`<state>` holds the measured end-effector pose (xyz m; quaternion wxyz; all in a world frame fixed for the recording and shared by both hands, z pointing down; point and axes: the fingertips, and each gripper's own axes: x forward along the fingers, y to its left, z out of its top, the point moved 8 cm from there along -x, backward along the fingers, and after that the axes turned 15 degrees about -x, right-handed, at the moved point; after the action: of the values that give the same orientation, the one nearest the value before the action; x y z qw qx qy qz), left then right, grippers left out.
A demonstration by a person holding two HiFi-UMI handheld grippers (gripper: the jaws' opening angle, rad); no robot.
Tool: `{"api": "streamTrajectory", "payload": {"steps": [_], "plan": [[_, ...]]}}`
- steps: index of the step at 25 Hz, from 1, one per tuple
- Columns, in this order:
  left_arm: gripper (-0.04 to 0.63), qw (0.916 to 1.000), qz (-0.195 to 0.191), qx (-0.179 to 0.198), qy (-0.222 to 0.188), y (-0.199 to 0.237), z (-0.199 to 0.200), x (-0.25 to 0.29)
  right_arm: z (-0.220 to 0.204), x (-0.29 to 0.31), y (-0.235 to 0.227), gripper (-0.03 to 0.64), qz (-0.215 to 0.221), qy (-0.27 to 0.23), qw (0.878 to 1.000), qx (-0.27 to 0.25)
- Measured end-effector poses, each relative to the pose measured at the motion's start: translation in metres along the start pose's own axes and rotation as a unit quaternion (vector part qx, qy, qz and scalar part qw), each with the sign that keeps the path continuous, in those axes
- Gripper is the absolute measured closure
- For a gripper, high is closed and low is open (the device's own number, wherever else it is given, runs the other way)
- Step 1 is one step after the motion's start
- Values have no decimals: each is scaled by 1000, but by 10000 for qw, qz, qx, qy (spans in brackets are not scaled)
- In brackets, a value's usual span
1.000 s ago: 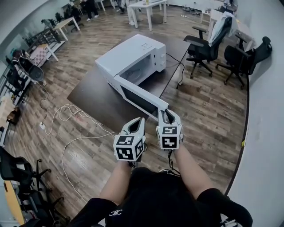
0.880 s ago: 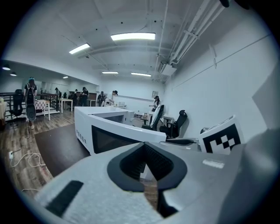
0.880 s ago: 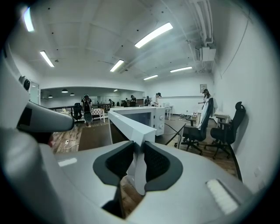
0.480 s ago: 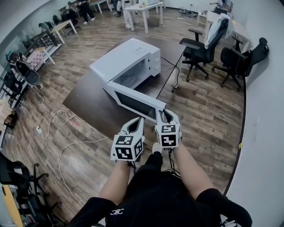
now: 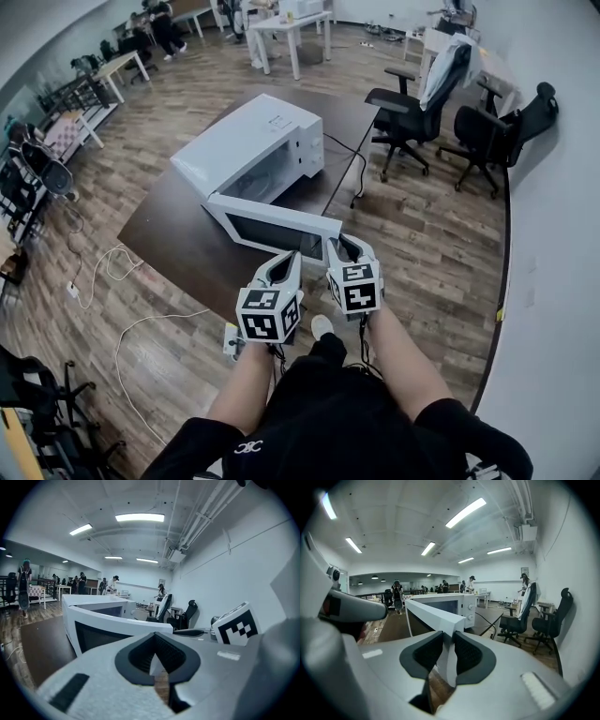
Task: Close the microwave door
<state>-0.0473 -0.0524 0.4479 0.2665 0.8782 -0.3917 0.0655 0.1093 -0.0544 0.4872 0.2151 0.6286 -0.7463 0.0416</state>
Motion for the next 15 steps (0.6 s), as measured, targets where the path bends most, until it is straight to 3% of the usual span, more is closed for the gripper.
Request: {"api": "streamTrajectory", "payload": {"steps": [15], "plan": [[586,9999,-156,18,38,12,49,98,16,79,-77,556,39,-80,9999,52]]}}
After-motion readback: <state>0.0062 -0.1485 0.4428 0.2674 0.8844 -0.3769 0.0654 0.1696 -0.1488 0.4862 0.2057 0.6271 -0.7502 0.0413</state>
